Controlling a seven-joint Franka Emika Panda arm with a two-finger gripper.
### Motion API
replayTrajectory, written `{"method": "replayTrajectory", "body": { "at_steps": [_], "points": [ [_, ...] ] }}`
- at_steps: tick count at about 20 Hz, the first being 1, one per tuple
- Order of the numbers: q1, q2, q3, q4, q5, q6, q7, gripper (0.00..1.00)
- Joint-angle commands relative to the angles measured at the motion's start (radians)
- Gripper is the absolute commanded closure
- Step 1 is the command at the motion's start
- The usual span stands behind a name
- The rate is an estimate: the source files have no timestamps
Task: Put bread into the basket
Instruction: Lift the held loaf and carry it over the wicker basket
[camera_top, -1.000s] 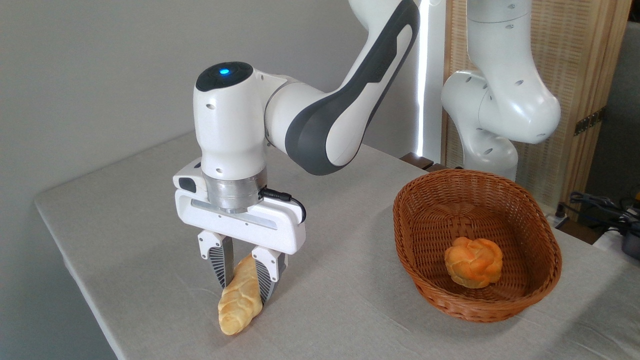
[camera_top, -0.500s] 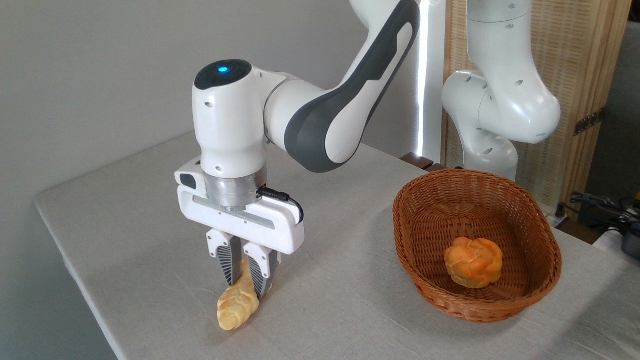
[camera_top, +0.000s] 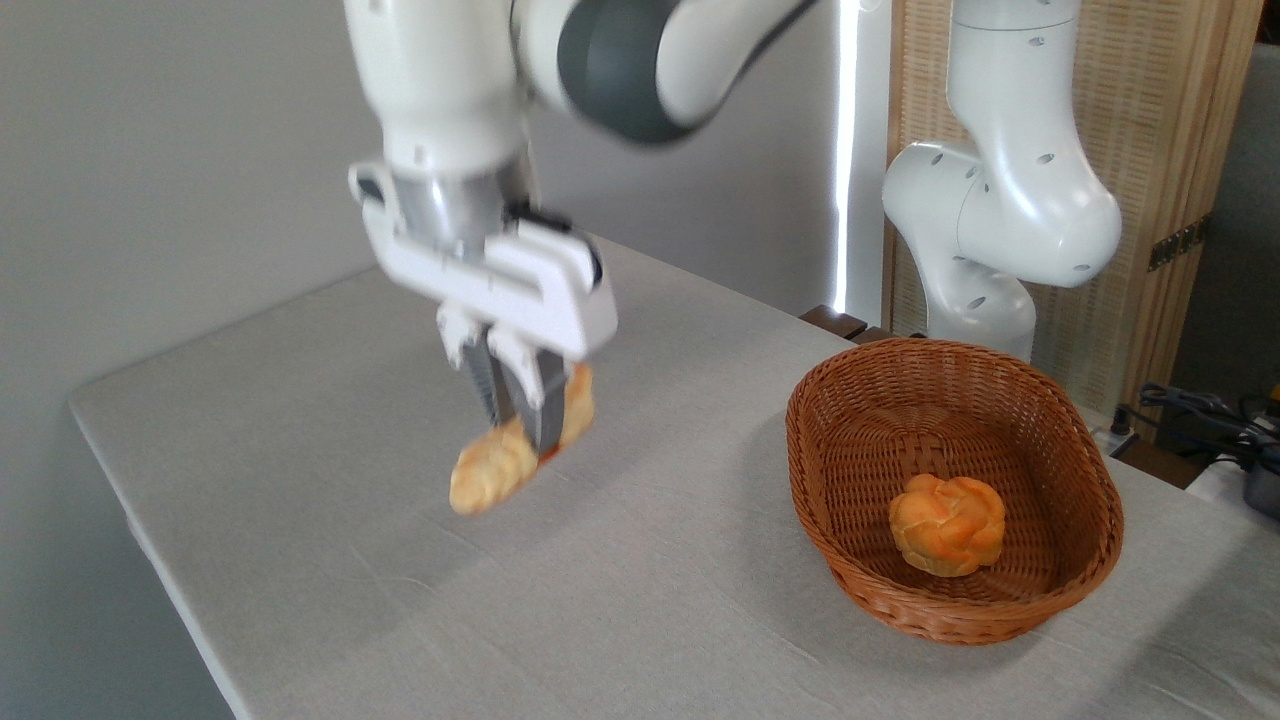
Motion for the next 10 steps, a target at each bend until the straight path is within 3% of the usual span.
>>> {"method": "replayTrajectory", "body": {
  "at_steps": [1, 2, 3, 7, 9, 10],
  "points": [
    [-0.001, -0.123, 0.03, -0.018, 0.018, -0.234, 0.22, 0.74],
    [-0.002, -0.161, 0.042, -0.039, 0.045, -0.274, 0.271, 0.72],
    [-0.005, -0.209, 0.057, -0.073, 0.071, -0.288, 0.321, 0.61],
    [-0.024, -0.404, 0.114, -0.242, 0.102, -0.317, 0.564, 0.58],
    [-0.037, -0.454, 0.133, -0.296, 0.169, -0.339, 0.612, 0.54],
    [-0.056, -0.476, 0.153, -0.313, 0.179, -0.351, 0.615, 0.5]
  ]
}}
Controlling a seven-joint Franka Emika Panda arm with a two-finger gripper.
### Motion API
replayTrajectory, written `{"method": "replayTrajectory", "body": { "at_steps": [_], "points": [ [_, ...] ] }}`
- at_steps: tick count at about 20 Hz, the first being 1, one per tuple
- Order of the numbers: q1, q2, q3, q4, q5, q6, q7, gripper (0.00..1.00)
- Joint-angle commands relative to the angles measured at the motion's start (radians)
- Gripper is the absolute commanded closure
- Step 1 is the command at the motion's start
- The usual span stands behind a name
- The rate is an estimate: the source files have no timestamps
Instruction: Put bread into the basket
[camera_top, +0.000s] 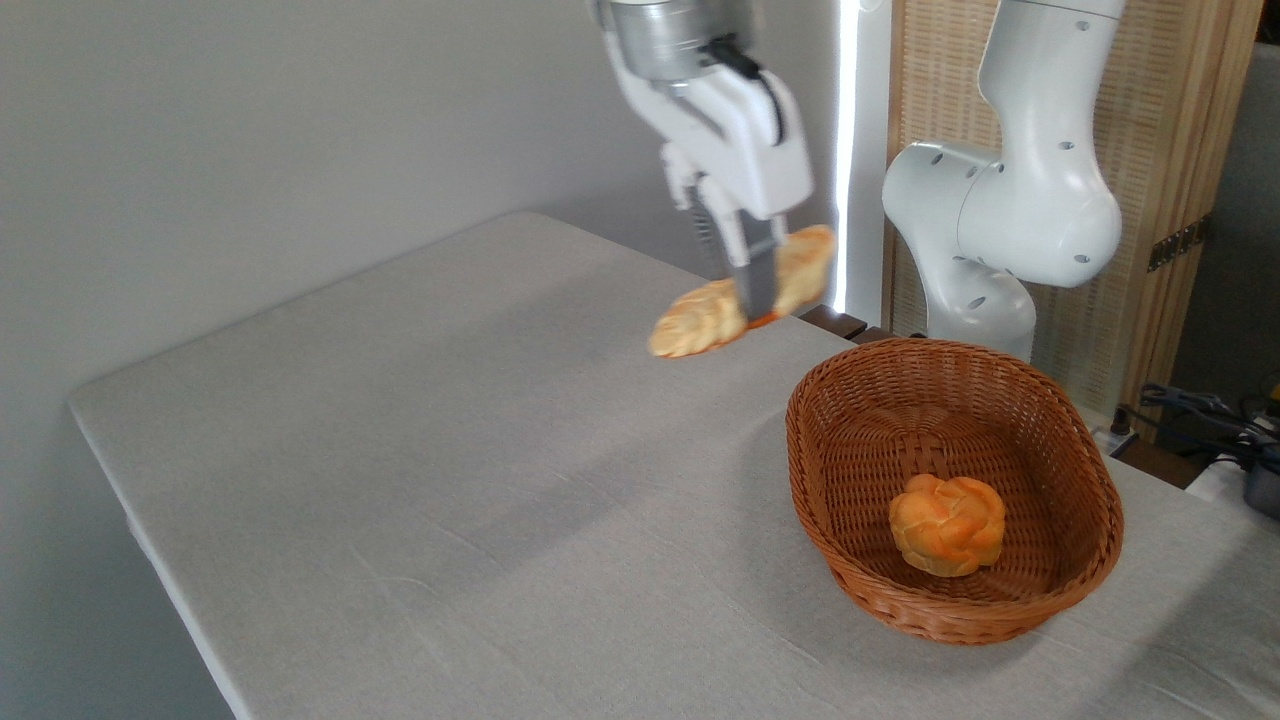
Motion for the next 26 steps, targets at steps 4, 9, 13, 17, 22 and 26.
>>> {"method": "replayTrajectory", "body": {
  "at_steps": [4, 9, 13, 17, 22, 26],
  "points": [
    [-0.122, -0.185, 0.131, -0.206, 0.108, -0.041, 0.099, 0.16],
    [-0.126, -0.184, 0.131, -0.263, 0.12, -0.065, 0.179, 0.0],
    [-0.143, -0.184, 0.133, -0.268, 0.12, -0.093, 0.282, 0.0],
    [-0.148, -0.181, 0.131, -0.265, 0.12, -0.091, 0.282, 0.0],
    [-0.166, -0.175, 0.119, -0.233, 0.124, -0.077, 0.282, 0.0],
    [-0.229, -0.098, 0.119, -0.095, 0.117, 0.02, 0.232, 0.0]
  ]
}}
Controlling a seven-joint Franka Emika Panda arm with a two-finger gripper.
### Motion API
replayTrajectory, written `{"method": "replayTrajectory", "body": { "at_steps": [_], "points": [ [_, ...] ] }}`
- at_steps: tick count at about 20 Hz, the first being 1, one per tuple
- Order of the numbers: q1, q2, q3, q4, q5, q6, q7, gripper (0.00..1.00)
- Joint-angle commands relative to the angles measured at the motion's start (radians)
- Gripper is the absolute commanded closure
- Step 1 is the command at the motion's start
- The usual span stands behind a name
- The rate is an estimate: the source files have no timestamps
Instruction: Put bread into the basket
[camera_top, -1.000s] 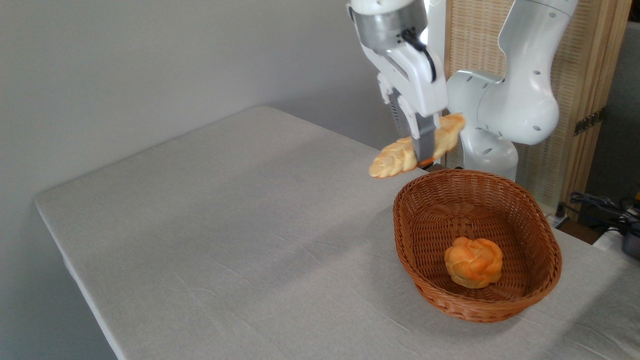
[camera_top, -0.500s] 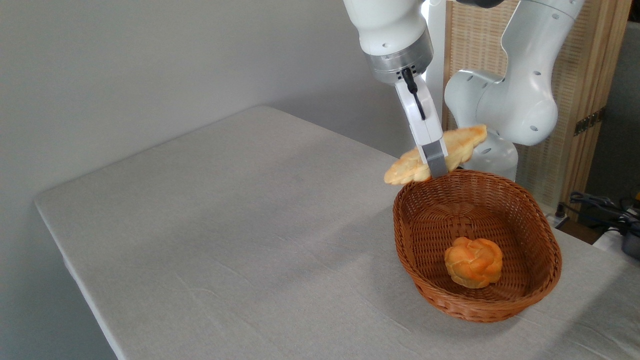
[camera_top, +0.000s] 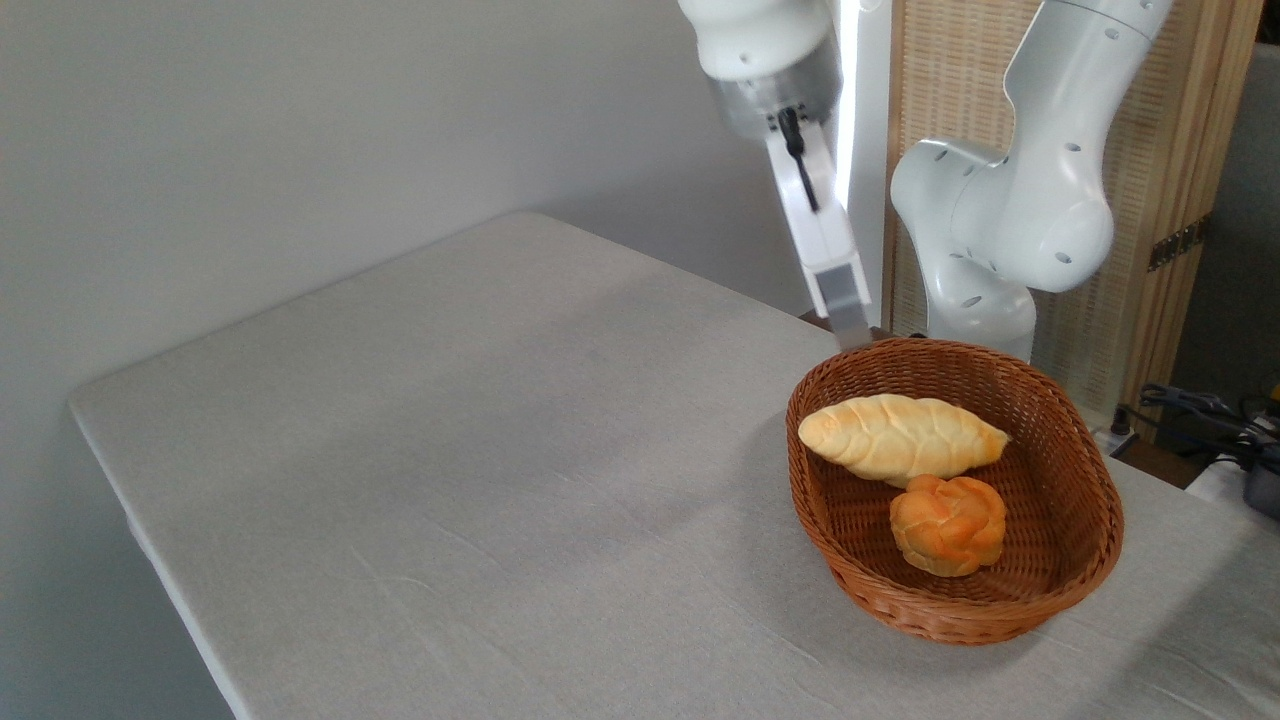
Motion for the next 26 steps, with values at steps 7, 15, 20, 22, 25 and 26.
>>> {"method": "replayTrajectory", "body": {
  "at_steps": [7, 15, 20, 22, 25, 26],
  "points": [
    [-0.046, 0.351, -0.083, 0.413, -0.113, 0.239, -0.627, 0.0],
    [0.197, 0.541, -0.299, 0.64, -0.167, 0.228, -0.754, 0.0],
    [0.214, 0.539, -0.291, 0.639, -0.165, 0.221, -0.727, 0.0],
    [0.218, 0.539, -0.291, 0.639, -0.165, 0.198, -0.717, 0.0],
    [0.218, 0.536, -0.291, 0.639, -0.167, 0.187, -0.72, 0.0],
    [0.217, 0.536, -0.291, 0.639, -0.165, 0.181, -0.72, 0.0]
  ]
}}
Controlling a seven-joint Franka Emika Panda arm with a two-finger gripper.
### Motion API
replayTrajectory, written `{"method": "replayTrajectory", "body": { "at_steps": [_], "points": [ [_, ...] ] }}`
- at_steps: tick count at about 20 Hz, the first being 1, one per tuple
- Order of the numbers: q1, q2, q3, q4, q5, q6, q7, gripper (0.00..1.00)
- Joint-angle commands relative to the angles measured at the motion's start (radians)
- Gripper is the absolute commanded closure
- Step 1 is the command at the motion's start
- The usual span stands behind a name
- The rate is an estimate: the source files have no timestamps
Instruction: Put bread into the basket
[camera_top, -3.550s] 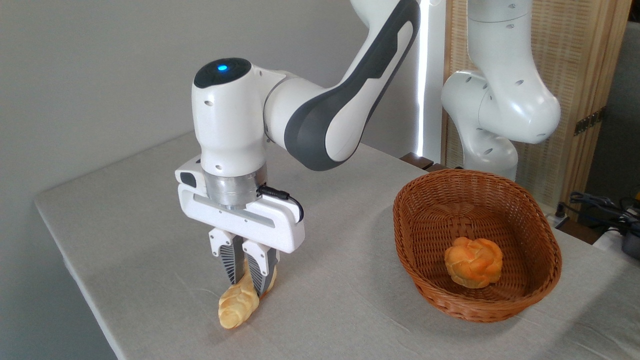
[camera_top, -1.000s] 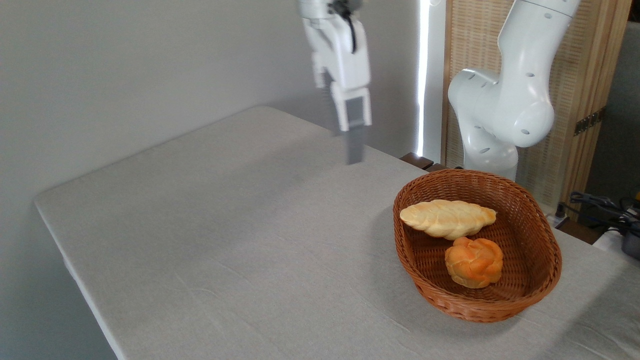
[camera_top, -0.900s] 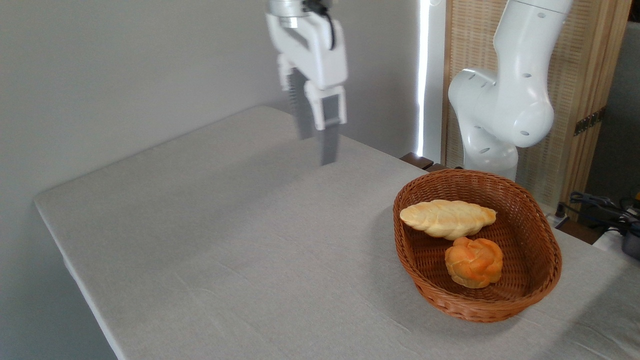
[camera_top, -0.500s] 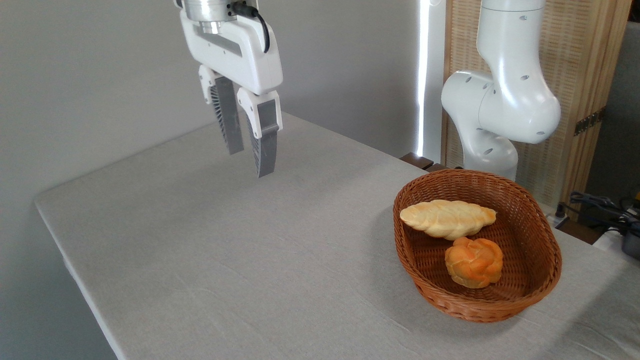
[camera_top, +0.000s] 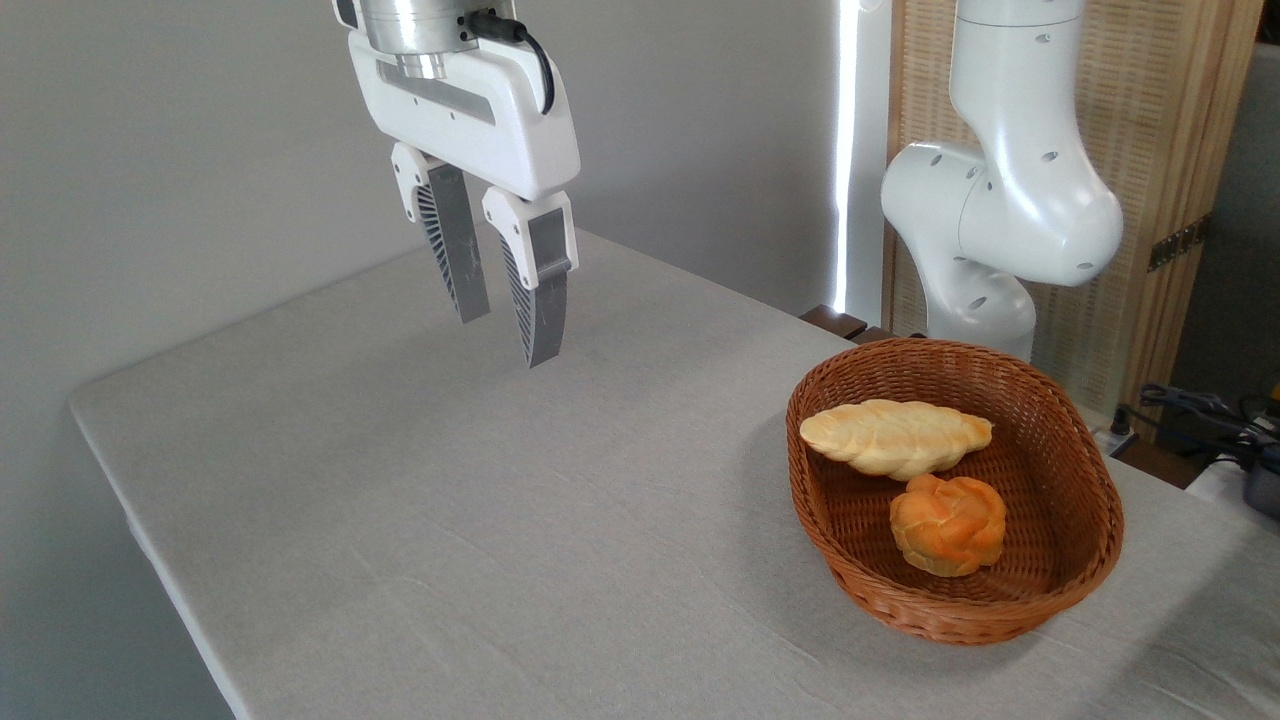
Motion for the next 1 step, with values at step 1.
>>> {"method": "replayTrajectory", "body": {
  "at_steps": [1],
  "points": [
    [0.006, 0.004, 0.0, 0.022, -0.008, -0.039, 0.011, 0.0]
  ]
}}
